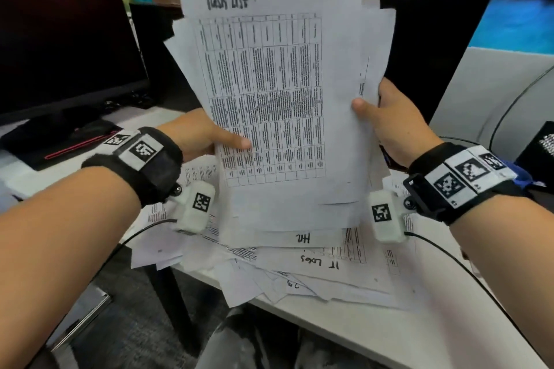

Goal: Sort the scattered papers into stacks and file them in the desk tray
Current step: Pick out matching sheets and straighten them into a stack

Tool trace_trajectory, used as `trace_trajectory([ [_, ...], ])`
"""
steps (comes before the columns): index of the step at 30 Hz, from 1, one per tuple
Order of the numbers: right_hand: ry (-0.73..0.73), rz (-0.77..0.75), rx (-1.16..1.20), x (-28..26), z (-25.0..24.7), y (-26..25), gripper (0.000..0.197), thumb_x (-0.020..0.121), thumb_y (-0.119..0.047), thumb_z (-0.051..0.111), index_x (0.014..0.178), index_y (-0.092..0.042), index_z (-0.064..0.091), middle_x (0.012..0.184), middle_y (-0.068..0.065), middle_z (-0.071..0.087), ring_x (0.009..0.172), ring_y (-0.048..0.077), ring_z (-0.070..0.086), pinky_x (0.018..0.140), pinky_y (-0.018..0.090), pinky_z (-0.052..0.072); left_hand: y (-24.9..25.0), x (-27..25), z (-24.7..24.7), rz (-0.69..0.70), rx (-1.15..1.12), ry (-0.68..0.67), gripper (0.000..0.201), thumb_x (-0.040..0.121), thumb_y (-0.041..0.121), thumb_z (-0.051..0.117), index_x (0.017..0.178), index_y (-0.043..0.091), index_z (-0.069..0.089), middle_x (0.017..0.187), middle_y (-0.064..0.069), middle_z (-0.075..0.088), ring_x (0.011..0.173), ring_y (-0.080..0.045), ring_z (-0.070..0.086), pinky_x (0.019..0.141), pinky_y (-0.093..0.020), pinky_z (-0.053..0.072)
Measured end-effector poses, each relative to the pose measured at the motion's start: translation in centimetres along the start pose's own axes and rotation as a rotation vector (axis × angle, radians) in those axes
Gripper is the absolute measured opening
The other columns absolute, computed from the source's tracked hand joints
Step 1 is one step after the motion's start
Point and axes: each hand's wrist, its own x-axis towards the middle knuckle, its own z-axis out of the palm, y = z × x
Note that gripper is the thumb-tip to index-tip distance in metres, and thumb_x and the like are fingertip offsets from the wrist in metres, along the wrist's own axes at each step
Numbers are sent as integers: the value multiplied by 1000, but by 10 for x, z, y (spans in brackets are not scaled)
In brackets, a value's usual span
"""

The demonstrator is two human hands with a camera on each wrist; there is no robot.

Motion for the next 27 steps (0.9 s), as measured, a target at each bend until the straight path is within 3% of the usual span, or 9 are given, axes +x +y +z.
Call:
trace_trajectory([
  [2, 75, -48, 48, 0, -3, -5, 40, 91, -21, 55, 130, -22, 51, 127, -4, 62, 117, 13, 59, 103, 43, 46, 7, 3, 3, 7, 26, -8, 70, 47, 15, 87, 114, 14, 65, 113, -7, 70, 105, -21, 67, 82, -35, 57],
  [4, 121, -69, 67, 1, -5, -11, 38, 95, -18, 52, 133, -18, 49, 129, -4, 60, 119, 12, 57, 105, 41, 45, 17, 6, 7, 44, 0, 27, 52, 59, 9, 78, 109, 16, 66, 107, -5, 72, 100, -20, 69, 77, -33, 58],
  [8, 52, -30, 63, 1, -5, -15, 41, 95, -13, 54, 136, -15, 46, 129, -3, 60, 115, 12, 59, 101, 38, 48, 32, 15, 15, 130, -103, 213, 39, 80, 5, 69, 117, 13, 63, 108, -5, 72, 99, -20, 70, 88, -42, 55],
  [13, 245, -70, 90, -5, 3, -23, 36, 94, -7, 53, 130, -13, 51, 124, 0, 63, 113, 16, 61, 100, 40, 49, 46, 23, 43, 223, -131, 445, 39, 73, 14, 80, 110, 12, 67, 105, -1, 72, 97, -17, 69, 93, -41, 53],
  [16, 394, -137, 70, -10, 7, -32, 36, 93, -6, 52, 129, -12, 52, 120, -5, 62, 111, 9, 59, 101, 27, 47, 53, 26, 59, 317, -82, 608, 30, 75, 18, 80, 102, 17, 65, 94, 11, 68, 86, -3, 65, 85, -24, 53],
  [19, 353, -106, -5, -19, 10, -28, 36, 95, -9, 50, 130, -16, 50, 112, -14, 58, 102, 2, 57, 89, 13, 46, 49, 25, 67, 396, -17, 686, 38, 77, 15, 77, 112, 18, 62, 96, 14, 65, 87, 1, 62, 83, -17, 51],
  [22, 286, -54, -35, -26, 12, -19, 32, 93, -11, 53, 125, -18, 50, 101, -17, 55, 90, -5, 54, 86, 21, 48, 33, 25, 66, 357, 19, 701, 49, 77, 11, 72, 123, 19, 54, 105, 11, 63, 93, -4, 62, 89, -25, 52],
  [25, 272, -33, -4, -25, 10, -19, 30, 92, -13, 55, 121, -19, 50, 108, -8, 59, 96, 3, 58, 91, 32, 52, 23, 24, 63, 318, -12, 653, 50, 77, 13, 73, 122, 21, 54, 111, 9, 65, 99, -7, 63, 93, -31, 52],
  [27, 256, -29, 60, -20, 7, -25, 32, 91, -16, 57, 121, -19, 49, 116, -4, 60, 103, 9, 60, 92, 36, 52, 18, 21, 61, 303, -23, 577, 46, 77, 17, 77, 118, 25, 57, 109, 12, 66, 99, -2, 63, 90, -23, 51],
])
